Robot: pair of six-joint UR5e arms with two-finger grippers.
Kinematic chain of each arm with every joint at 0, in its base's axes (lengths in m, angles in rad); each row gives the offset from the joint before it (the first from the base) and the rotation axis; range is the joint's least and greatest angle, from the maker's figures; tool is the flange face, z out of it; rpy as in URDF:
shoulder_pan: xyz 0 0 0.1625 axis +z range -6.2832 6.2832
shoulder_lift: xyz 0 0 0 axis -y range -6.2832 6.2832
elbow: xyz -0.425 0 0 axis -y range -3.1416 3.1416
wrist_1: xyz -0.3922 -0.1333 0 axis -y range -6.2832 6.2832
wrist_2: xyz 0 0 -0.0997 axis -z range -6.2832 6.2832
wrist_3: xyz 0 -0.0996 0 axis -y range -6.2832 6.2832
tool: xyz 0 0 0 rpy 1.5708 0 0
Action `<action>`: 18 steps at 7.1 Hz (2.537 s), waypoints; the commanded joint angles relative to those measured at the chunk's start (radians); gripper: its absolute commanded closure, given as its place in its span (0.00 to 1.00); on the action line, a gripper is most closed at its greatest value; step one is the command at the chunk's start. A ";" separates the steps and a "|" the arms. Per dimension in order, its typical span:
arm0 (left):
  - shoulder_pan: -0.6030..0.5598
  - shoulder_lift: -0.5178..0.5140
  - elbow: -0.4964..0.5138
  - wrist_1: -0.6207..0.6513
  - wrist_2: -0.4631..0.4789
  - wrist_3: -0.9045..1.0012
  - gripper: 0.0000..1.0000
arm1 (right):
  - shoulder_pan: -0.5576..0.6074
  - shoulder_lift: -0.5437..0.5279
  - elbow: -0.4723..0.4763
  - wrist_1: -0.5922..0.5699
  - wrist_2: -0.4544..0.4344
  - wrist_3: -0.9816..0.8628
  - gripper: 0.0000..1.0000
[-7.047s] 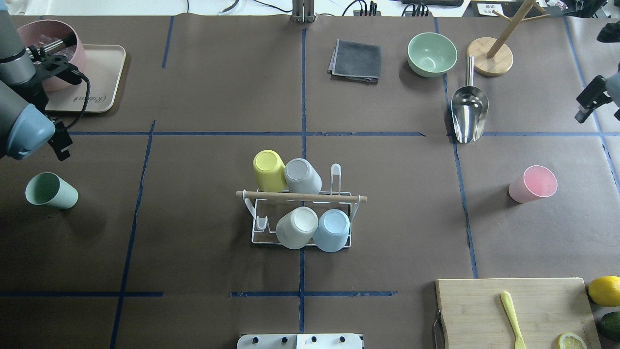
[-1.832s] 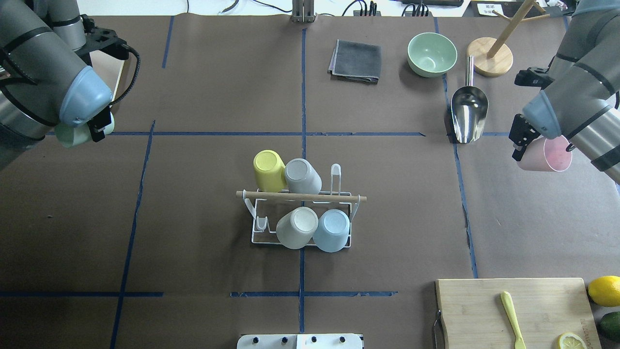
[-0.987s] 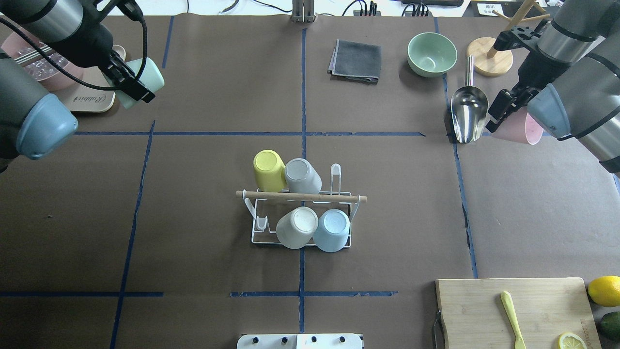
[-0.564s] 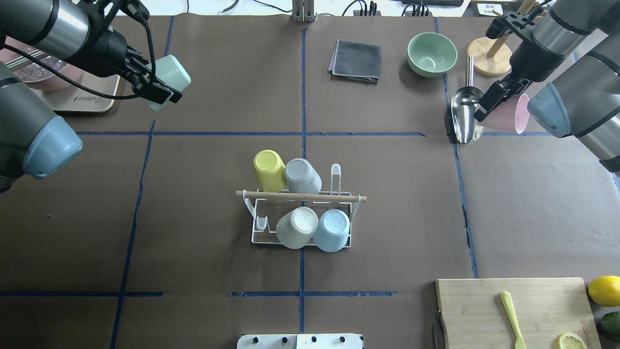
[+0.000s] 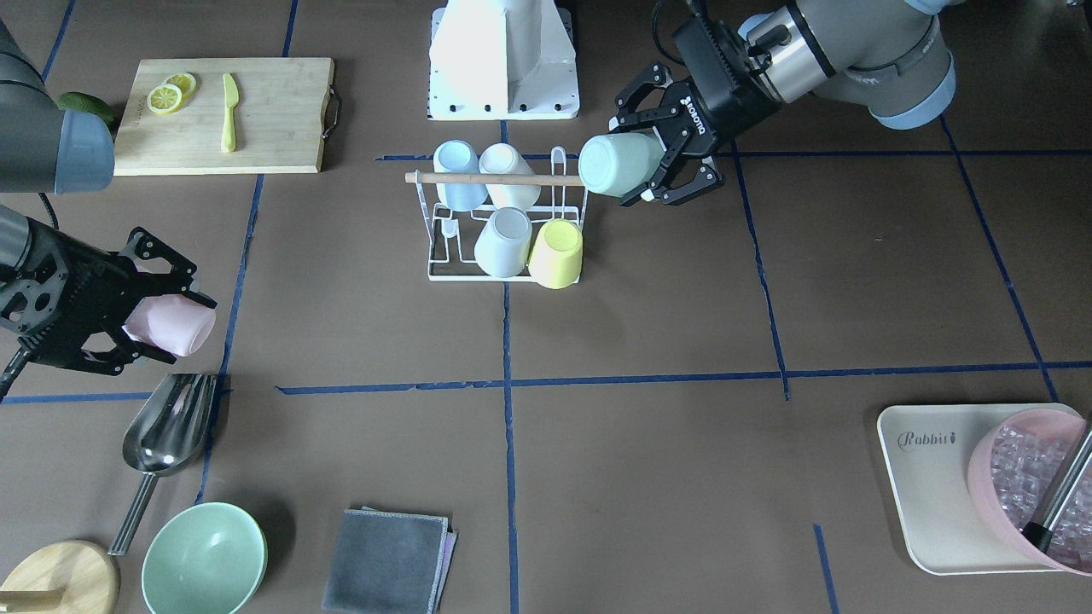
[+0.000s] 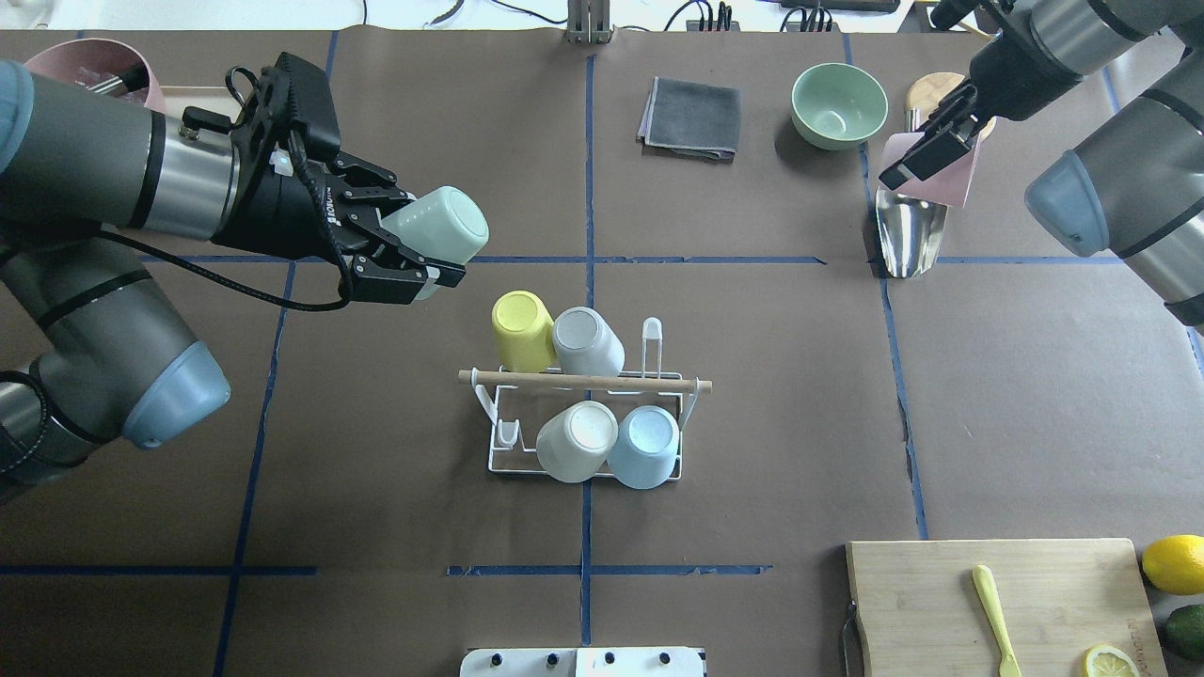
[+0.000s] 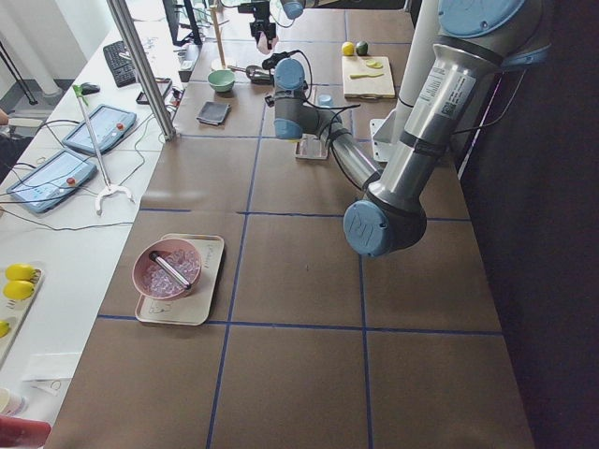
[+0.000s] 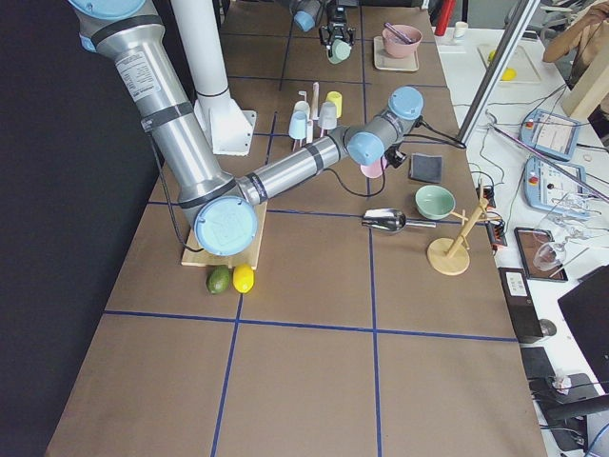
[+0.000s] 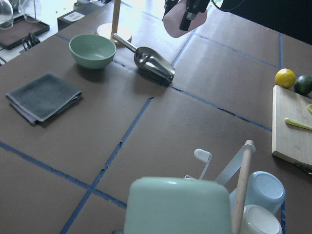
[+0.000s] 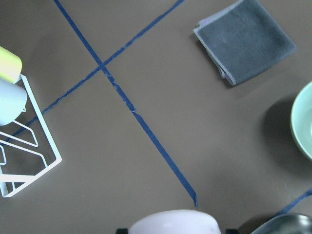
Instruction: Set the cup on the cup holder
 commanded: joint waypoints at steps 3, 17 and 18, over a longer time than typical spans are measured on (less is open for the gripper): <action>0.348 0.099 0.011 -0.455 0.455 0.094 0.92 | -0.013 -0.003 -0.014 0.583 -0.103 0.346 1.00; 0.442 0.064 0.293 -0.777 0.588 0.224 0.71 | -0.646 0.034 -0.143 1.365 -0.967 0.362 1.00; 0.442 0.073 0.293 -0.797 0.610 0.224 0.43 | -0.657 0.036 -0.153 1.367 -0.975 0.362 1.00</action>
